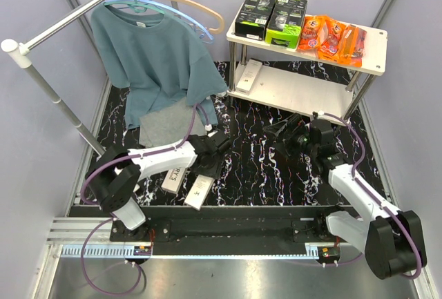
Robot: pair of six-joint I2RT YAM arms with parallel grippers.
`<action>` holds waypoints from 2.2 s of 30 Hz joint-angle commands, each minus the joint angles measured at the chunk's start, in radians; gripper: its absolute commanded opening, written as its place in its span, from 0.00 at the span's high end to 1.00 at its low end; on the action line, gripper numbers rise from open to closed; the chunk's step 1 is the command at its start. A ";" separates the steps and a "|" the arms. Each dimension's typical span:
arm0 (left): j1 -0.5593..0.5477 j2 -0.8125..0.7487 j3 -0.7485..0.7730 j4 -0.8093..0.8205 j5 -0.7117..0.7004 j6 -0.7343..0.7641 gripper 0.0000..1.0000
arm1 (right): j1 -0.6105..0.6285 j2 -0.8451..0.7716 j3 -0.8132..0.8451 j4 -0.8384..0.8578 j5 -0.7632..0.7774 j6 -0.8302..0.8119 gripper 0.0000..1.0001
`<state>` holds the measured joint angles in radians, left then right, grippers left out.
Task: Place and organize the shaving razors onto the shelf
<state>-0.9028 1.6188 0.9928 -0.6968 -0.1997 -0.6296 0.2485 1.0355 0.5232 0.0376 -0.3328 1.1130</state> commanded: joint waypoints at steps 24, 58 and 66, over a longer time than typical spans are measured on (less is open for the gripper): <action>0.354 -0.269 0.087 0.134 0.365 -0.116 0.65 | 0.573 0.101 0.221 -0.093 0.301 -0.120 0.00; 0.397 -0.309 0.064 0.209 0.474 -0.163 0.65 | 0.753 0.379 0.270 0.140 0.336 -0.093 0.45; 0.401 -0.310 0.060 0.209 0.482 -0.159 0.57 | 0.753 0.370 0.251 0.166 0.334 -0.091 0.74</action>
<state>-0.5049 1.3487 1.0374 -0.5430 0.2405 -0.7841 0.9920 1.4109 0.7776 0.1509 -0.0074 1.0229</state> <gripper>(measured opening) 0.562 0.320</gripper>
